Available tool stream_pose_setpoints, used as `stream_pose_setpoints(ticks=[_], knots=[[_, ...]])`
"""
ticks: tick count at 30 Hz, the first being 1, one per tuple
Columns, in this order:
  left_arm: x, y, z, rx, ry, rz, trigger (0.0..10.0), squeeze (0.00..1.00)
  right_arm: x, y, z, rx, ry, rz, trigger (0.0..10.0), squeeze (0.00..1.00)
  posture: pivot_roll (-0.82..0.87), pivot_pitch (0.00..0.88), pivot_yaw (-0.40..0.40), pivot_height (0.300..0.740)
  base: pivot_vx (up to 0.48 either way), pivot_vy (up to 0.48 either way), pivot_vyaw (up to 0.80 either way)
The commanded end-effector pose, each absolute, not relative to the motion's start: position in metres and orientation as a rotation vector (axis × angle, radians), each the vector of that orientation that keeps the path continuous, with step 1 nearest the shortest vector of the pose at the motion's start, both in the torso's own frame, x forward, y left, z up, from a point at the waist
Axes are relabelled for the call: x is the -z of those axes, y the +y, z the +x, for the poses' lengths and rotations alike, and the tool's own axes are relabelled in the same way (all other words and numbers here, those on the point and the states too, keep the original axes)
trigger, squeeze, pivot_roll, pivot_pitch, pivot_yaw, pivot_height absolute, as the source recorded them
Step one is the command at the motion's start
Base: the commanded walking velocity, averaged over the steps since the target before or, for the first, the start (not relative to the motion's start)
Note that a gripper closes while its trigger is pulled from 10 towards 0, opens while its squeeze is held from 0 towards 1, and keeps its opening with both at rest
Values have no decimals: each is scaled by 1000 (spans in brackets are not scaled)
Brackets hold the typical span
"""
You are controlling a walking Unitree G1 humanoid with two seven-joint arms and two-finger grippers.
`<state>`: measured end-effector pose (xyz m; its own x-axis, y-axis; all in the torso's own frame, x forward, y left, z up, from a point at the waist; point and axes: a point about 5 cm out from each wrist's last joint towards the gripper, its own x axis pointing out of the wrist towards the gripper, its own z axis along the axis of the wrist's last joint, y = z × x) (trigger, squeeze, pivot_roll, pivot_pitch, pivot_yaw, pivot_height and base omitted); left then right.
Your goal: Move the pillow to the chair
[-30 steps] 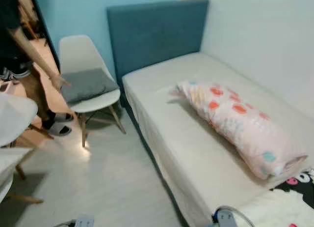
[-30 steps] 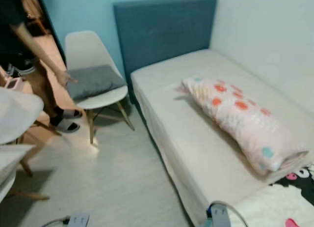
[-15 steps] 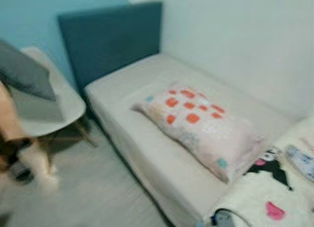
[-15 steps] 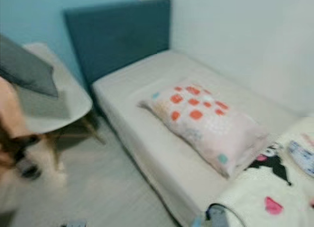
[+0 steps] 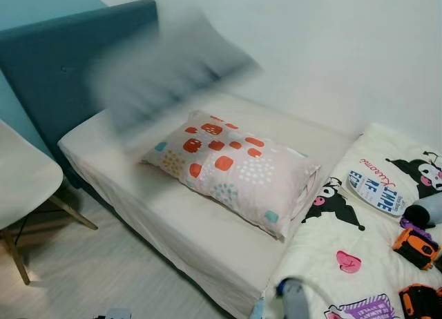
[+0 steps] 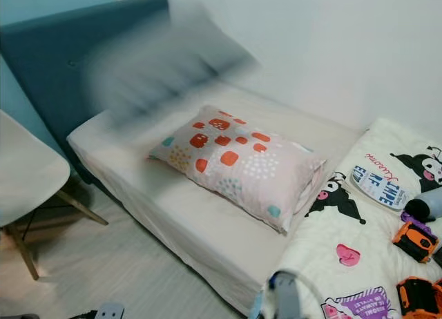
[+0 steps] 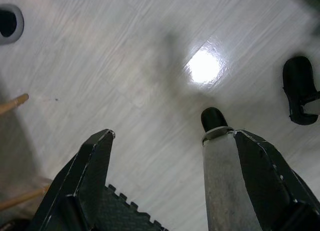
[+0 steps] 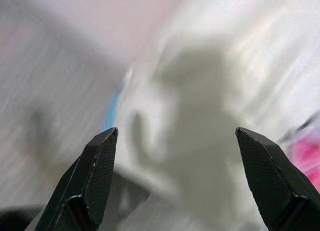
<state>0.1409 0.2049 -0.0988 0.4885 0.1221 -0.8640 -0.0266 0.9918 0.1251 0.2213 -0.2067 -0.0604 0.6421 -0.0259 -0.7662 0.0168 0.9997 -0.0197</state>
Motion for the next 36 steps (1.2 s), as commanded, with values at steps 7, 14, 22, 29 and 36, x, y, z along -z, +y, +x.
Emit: stream_pose_setpoints(ticks=[7,14,22,29,36], knots=[[100,212,136,-90,1081,118,10000,0,44,-180,248,-184,761,82,10000,0,-85,43,44,740,262,0,0],[101,210,133,-85,1090,116,10000,0,41,-165,251,-289,752,172,10000,0,-88,48,46,740,181,0,0],[103,207,129,-97,1114,101,10000,0,69,-189,212,-78,944,46,10000,0,-78,58,43,740,0,0,0],[104,206,128,-93,1120,102,10000,0,82,-202,185,26,1046,37,10000,0,-78,58,42,740,0,0,0],[105,201,127,-83,1128,105,10000,0,93,-210,157,21,1143,-42,10000,0,-82,57,40,740,0,0,0]])
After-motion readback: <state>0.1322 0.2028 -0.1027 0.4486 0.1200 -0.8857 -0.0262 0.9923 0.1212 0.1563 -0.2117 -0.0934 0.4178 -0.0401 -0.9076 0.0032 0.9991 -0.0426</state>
